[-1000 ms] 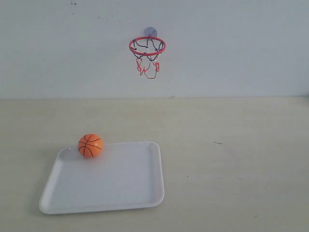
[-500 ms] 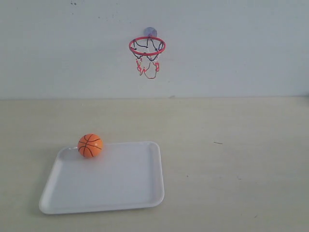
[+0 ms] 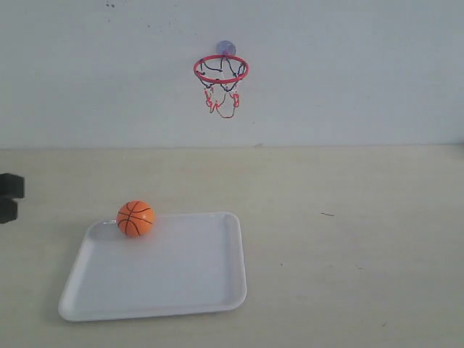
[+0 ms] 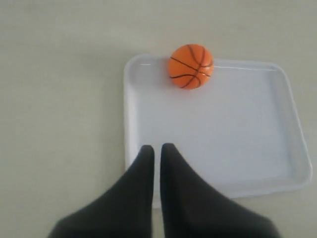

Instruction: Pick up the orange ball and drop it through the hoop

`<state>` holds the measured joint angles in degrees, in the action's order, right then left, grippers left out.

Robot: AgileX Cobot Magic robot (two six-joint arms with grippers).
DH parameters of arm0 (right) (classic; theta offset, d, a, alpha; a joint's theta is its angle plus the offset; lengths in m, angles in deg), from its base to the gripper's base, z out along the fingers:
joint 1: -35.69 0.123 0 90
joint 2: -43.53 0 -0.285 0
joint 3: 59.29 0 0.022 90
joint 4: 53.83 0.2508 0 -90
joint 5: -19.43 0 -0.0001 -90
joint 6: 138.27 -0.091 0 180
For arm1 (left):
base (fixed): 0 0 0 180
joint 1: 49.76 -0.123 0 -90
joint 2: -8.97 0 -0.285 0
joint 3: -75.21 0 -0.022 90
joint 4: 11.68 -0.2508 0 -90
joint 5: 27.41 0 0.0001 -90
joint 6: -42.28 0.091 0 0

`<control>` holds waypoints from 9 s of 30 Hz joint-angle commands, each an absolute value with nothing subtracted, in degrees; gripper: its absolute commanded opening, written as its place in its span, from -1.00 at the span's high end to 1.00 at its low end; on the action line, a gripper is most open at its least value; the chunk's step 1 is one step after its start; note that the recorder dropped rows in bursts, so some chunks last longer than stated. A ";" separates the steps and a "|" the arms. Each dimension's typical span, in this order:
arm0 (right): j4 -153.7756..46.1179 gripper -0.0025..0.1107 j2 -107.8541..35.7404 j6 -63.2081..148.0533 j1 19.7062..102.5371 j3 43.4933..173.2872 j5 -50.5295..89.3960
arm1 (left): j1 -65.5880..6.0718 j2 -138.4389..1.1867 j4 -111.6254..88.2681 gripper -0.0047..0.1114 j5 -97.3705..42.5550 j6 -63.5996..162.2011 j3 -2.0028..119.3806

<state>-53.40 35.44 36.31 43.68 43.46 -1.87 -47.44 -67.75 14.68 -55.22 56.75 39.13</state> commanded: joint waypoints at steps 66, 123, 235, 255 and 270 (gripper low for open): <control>-53.83 0.96 35.74 36.31 43.70 43.49 -1.54 | -35.23 -119.35 8.63 -0.52 -58.21 72.50 76.71; -53.83 0.96 35.74 36.31 43.70 43.49 -1.57 | -37.49 -141.61 56.54 0.85 -67.25 71.94 139.28; -53.83 0.96 35.74 36.31 43.70 43.49 -1.54 | -41.74 -108.96 25.20 0.85 -93.31 62.54 98.37; -53.83 0.96 35.74 36.31 43.70 43.49 -1.54 | -38.19 -40.01 86.15 0.85 -88.64 115.22 3.71; -53.83 0.96 35.74 36.31 43.70 43.49 -1.67 | -41.56 -23.87 87.04 0.85 -85.47 117.52 3.71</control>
<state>-53.40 35.44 36.31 43.68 43.46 -1.87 -39.89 -30.06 85.67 -87.49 115.41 3.78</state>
